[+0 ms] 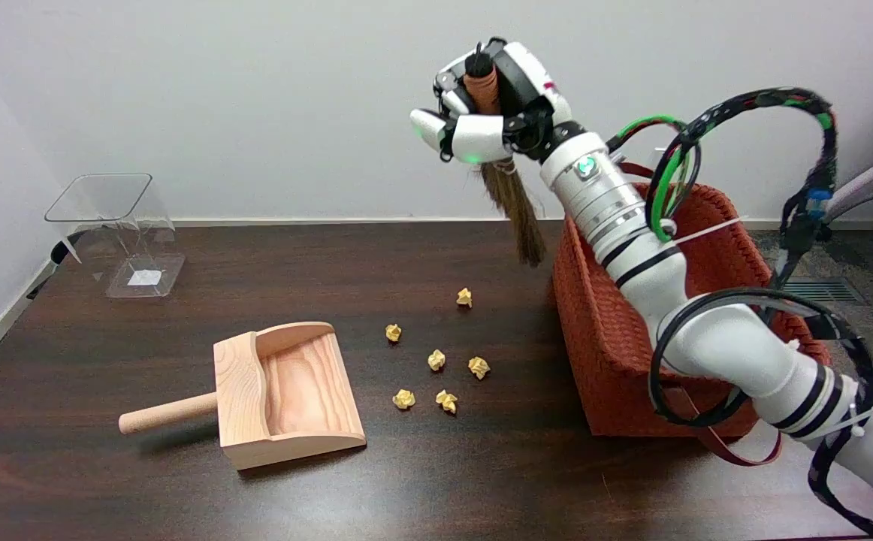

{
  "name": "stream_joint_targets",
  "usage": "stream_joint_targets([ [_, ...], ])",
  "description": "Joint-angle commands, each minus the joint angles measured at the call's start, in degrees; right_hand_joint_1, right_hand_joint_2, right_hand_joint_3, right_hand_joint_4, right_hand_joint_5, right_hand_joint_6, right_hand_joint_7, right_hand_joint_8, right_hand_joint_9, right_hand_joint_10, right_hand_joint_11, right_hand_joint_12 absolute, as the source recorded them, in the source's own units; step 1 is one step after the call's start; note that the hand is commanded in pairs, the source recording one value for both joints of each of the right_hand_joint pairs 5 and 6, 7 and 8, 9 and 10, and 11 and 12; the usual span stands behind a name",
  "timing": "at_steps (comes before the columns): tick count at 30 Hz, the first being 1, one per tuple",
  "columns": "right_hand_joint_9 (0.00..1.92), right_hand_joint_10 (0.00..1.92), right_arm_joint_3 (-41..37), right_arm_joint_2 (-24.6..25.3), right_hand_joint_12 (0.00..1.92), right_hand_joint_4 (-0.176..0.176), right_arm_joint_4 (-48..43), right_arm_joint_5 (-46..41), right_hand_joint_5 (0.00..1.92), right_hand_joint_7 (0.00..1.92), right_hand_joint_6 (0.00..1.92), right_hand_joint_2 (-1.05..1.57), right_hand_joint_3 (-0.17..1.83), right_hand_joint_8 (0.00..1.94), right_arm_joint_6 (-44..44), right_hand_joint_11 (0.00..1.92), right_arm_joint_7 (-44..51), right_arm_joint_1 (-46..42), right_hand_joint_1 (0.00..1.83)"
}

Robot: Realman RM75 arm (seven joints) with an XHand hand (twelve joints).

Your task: Sweep the paper balls into the dustpan.

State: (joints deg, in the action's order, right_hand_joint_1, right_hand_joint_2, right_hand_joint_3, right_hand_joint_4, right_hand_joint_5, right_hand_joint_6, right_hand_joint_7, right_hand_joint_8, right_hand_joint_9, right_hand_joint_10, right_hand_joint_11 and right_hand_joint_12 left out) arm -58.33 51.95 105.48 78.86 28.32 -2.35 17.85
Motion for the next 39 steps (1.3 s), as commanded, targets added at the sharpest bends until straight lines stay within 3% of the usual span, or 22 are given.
stream_joint_targets([
  [1,1.92,1.92,5.41,4.92,1.92,0.000,-6.12,-1.68,1.92,1.92,1.92,1.06,0.62,1.92,2.63,1.92,1.36,-1.26,1.45],
  [15,1.92,1.92,8.26,11.18,1.92,0.000,-18.67,4.78,1.92,1.92,1.92,1.05,0.59,1.92,3.31,1.92,0.54,1.39,1.45],
  [21,1.92,1.92,9.60,12.16,1.92,0.000,-23.01,8.47,1.92,1.92,1.92,1.04,0.59,1.92,2.96,1.92,-3.99,2.41,1.45],
  [39,1.92,1.92,9.11,11.28,1.92,0.000,-22.65,8.36,1.92,1.92,1.92,0.99,0.61,1.92,0.50,1.92,-4.14,-1.81,1.47],
])
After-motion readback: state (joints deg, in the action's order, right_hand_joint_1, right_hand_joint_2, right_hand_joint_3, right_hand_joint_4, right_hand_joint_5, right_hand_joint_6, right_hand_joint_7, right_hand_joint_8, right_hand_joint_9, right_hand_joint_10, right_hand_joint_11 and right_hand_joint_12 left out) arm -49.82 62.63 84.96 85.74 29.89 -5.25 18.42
